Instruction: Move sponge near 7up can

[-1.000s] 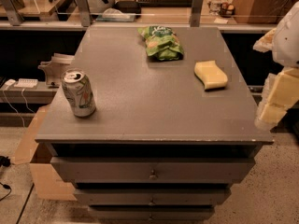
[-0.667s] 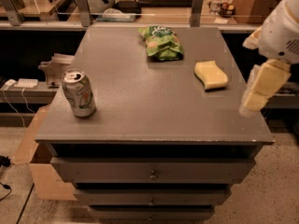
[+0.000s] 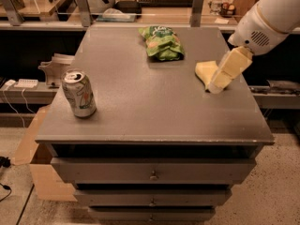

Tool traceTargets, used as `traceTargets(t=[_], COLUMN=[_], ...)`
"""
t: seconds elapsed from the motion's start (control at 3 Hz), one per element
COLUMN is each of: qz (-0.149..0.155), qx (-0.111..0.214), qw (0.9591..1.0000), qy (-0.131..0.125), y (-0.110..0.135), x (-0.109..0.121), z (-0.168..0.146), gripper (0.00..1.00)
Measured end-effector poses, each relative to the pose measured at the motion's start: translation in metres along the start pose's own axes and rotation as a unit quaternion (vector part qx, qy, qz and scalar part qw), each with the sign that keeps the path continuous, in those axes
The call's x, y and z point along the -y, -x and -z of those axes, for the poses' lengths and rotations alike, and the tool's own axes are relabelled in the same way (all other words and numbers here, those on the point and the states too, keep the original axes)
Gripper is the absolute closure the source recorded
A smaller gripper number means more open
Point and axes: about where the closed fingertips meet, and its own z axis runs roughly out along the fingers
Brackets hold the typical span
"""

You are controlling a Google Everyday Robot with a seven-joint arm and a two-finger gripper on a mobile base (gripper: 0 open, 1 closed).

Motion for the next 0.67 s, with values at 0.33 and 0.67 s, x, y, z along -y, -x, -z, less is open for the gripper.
traceTargets(t=[0.33,0.67], qz=[-0.01,-0.028], qx=[0.009,0.015], qw=[0.9999,0.9994], qy=[-0.009,-0.011], y=[0.005,0.004], x=[0.005,0.015], z=[-0.002,-0.021], gripper=[0.0,0.0])
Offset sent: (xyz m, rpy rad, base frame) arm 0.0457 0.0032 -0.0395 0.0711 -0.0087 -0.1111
